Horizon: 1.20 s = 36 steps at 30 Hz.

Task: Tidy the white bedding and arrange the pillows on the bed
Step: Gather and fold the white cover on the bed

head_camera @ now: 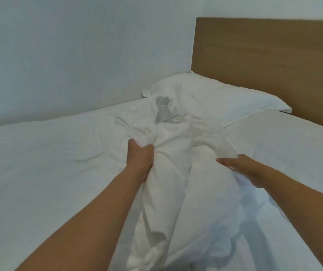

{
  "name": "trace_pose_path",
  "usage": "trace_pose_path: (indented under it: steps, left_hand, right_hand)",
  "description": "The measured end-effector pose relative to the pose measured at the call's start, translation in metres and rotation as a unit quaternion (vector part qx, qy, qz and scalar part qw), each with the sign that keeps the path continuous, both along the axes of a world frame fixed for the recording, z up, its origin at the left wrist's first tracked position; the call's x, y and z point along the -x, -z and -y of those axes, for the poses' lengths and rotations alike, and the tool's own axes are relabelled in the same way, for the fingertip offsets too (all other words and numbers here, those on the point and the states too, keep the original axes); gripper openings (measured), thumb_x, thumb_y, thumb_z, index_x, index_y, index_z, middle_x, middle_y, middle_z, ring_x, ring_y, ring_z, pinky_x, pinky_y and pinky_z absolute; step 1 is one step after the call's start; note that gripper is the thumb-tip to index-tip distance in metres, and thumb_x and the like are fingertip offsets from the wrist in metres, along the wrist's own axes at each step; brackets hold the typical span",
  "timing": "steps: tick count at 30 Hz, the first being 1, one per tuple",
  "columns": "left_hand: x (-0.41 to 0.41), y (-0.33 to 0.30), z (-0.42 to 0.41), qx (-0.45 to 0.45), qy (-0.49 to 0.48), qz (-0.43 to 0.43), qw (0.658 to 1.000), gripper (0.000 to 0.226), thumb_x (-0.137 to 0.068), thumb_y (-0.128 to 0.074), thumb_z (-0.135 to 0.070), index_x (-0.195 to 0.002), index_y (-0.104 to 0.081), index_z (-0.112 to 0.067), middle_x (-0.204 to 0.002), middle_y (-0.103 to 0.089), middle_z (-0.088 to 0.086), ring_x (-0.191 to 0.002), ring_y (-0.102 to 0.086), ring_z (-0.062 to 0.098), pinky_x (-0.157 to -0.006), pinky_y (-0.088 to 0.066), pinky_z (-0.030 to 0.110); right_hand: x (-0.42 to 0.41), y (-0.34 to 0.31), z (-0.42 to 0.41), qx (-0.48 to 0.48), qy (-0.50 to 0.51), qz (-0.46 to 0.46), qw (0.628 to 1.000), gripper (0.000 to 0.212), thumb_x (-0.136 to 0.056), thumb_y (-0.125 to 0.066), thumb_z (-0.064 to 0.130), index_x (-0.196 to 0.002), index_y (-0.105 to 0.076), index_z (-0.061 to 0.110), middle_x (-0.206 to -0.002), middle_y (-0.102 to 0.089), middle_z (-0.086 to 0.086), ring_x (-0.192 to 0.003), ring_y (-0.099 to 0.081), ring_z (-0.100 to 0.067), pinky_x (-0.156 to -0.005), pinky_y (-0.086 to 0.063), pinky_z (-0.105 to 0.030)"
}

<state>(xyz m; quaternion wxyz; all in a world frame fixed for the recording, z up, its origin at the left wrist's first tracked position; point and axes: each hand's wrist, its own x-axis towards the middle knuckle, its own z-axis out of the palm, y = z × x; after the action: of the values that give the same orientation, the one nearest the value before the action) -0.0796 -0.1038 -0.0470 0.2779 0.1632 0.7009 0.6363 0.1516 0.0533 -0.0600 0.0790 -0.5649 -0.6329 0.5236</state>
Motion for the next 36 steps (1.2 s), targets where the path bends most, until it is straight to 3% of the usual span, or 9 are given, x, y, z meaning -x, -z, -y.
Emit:
trace_pose_path:
  steps: [6, 11, 15, 18, 20, 23, 28, 33, 36]
  left_hand:
    - [0.010, -0.086, 0.062, -0.002, -0.185, -0.228, 0.956, 0.055, -0.082, -0.037, -0.007, -0.132, -0.031, -0.028, -0.115, -0.051, -0.002, -0.098, -0.055, 0.028, -0.089, -0.047, 0.038]
    - [-0.083, -0.130, 0.046, -0.063, 0.030, -0.419, 0.905, 0.052, -0.095, -0.046, -0.011, -0.139, -0.028, -0.032, -0.119, -0.054, -0.004, -0.096, -0.059, 0.024, -0.080, -0.044, 0.029]
    - [-0.163, -0.076, 0.029, 0.104, 0.302, -0.473, 0.821, 0.091, -0.079, -0.067, -0.056, -0.144, -0.004, -0.049, -0.146, -0.039, -0.007, -0.127, -0.047, 0.020, -0.099, -0.044, 0.040]
    - [-0.203, -0.014, 0.018, 0.267, 0.237, -0.571, 0.740, 0.113, -0.072, -0.066, -0.061, -0.148, 0.015, -0.039, -0.150, -0.020, -0.001, -0.127, -0.037, 0.027, -0.090, -0.045, 0.047]
    - [-0.212, 0.001, 0.003, 0.286, 0.171, -0.613, 0.716, 0.086, -0.085, -0.058, -0.037, -0.151, -0.005, -0.022, -0.132, -0.040, 0.007, -0.105, -0.052, 0.030, -0.070, -0.044, 0.037]
    - [-0.186, -0.021, -0.013, 0.251, 0.125, -0.547, 0.789, 0.029, -0.090, -0.048, -0.021, -0.118, -0.043, -0.013, -0.108, -0.060, 0.012, -0.093, -0.061, 0.036, -0.066, -0.036, 0.033]
    - [-0.090, -0.057, 0.010, 0.125, -0.041, -0.297, 0.946, 0.031, -0.084, -0.052, -0.025, -0.110, -0.063, -0.014, -0.107, -0.067, 0.010, -0.098, -0.064, 0.033, -0.080, -0.050, 0.038]
    - [-0.029, -0.007, 0.066, 0.170, -0.207, -0.065, 0.961, 0.041, -0.071, -0.048, -0.024, -0.098, -0.063, 0.004, -0.099, -0.068, 0.026, -0.093, -0.066, 0.039, -0.084, -0.055, 0.044]
    - [-0.028, 0.012, 0.085, 0.220, -0.174, -0.091, 0.956, 0.032, -0.083, -0.049, -0.016, -0.106, -0.060, 0.003, -0.109, -0.066, 0.025, -0.102, -0.064, 0.039, -0.091, -0.052, 0.044]
  right_hand:
    - [-0.010, -0.070, 0.014, -0.067, -0.021, -0.016, 0.997, 0.031, -0.082, -0.071, 0.028, -0.100, -0.063, 0.003, -0.073, -0.056, -0.012, -0.057, -0.051, -0.023, -0.055, -0.037, -0.024]
    - [-0.013, -0.151, 0.006, -0.040, -0.056, -0.073, 0.995, 0.029, -0.086, -0.067, 0.024, -0.106, -0.066, 0.002, -0.097, -0.073, -0.018, -0.082, -0.070, -0.032, -0.085, -0.056, -0.046]
    - [-0.039, -0.147, 0.004, -0.017, -0.040, -0.118, 0.992, 0.015, -0.097, -0.052, 0.015, -0.094, -0.062, 0.004, -0.095, -0.067, -0.015, -0.090, -0.068, -0.027, -0.075, -0.054, -0.036]
    - [-0.072, -0.132, -0.002, 0.023, -0.003, -0.191, 0.981, 0.029, -0.096, -0.042, 0.005, -0.071, -0.053, 0.013, -0.065, -0.053, -0.005, -0.045, -0.054, -0.013, -0.045, -0.046, -0.022]
    - [-0.095, -0.122, -0.007, 0.044, 0.018, -0.255, 0.966, 0.027, -0.091, -0.042, 0.003, -0.071, -0.055, 0.015, -0.058, -0.050, 0.001, -0.038, -0.047, -0.010, -0.041, -0.041, -0.017]
    - [-0.116, -0.090, -0.017, 0.065, 0.077, -0.250, 0.963, 0.020, -0.092, -0.044, 0.012, -0.097, -0.064, 0.010, -0.095, -0.069, -0.009, -0.081, -0.068, -0.026, -0.071, -0.058, -0.035]
    - [-0.114, -0.008, 0.003, 0.112, 0.048, -0.048, 0.991, 0.036, -0.090, -0.057, 0.030, -0.123, -0.055, 0.014, -0.140, -0.048, -0.011, -0.108, -0.050, -0.030, -0.091, -0.041, -0.044]
    - [-0.070, 0.044, 0.041, 0.081, 0.105, 0.027, 0.991, 0.100, -0.081, -0.073, 0.042, -0.154, -0.014, 0.009, -0.160, -0.010, -0.012, -0.143, -0.023, -0.035, -0.114, -0.027, -0.048]
    - [-0.061, 0.082, 0.027, 0.104, 0.192, 0.028, 0.975, 0.127, -0.066, -0.080, 0.047, -0.153, 0.005, 0.010, -0.160, -0.003, -0.015, -0.143, -0.019, -0.039, -0.113, -0.028, -0.051]
